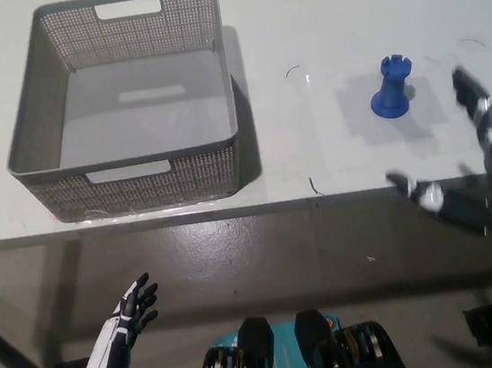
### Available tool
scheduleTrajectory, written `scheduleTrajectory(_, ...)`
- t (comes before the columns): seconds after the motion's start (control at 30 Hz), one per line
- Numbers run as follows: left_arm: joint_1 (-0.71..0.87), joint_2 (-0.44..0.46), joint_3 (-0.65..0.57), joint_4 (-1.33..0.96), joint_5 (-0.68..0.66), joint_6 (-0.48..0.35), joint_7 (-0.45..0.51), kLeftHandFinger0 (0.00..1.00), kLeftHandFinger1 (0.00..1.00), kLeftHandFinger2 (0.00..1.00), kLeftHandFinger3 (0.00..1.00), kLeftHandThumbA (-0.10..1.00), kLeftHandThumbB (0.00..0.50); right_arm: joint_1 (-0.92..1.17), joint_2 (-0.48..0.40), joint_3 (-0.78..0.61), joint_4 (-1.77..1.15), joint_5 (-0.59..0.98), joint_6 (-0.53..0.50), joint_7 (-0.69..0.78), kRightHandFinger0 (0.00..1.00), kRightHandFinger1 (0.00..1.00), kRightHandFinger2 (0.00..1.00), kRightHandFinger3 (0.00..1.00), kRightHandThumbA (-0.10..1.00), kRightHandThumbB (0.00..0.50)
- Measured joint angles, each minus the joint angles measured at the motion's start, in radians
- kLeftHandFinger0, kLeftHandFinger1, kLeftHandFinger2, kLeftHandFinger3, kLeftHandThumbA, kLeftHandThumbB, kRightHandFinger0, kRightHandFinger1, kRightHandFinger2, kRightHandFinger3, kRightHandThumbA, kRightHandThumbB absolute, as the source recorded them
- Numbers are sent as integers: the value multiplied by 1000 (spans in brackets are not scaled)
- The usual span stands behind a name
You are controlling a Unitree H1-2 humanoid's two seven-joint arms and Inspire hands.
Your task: Use the right hand to pick up a chess pieces and put it into a container on the left hand side
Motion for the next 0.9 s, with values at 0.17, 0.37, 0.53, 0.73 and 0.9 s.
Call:
scheduleTrajectory(0.17, 5, 0, -1, -17, 0, 1, 0, 1000, 1000, 1000, 1000, 1000, 211, -141, -37, -34, 108, -4, 61, -2, 1000, 1000, 1000, 1000, 1000, 286)
scheduleTrajectory(0.37, 11, 0, -6, -17, 1, 1, 0, 1000, 1000, 1000, 1000, 1000, 253, -275, -72, -60, 320, -7, 88, -11, 1000, 1000, 1000, 1000, 1000, 295)
scheduleTrajectory(0.53, 12, 0, -14, -17, 1, 1, 0, 1000, 1000, 1000, 1000, 1000, 238, -409, -94, -75, 535, -2, 99, -19, 1000, 1000, 1000, 1000, 996, 293)
scheduleTrajectory(0.73, 12, 0, -22, -17, 1, 1, -1, 1000, 1000, 1000, 1000, 1000, 248, -528, -97, -90, 789, 25, 105, -23, 1000, 1000, 1000, 1000, 1000, 363)
scheduleTrajectory(0.9, 12, 0, -23, -17, 1, 1, -1, 1000, 1000, 1000, 1000, 1000, 235, -596, -98, -88, 981, 36, 90, -34, 1000, 1000, 1000, 1000, 1000, 393)
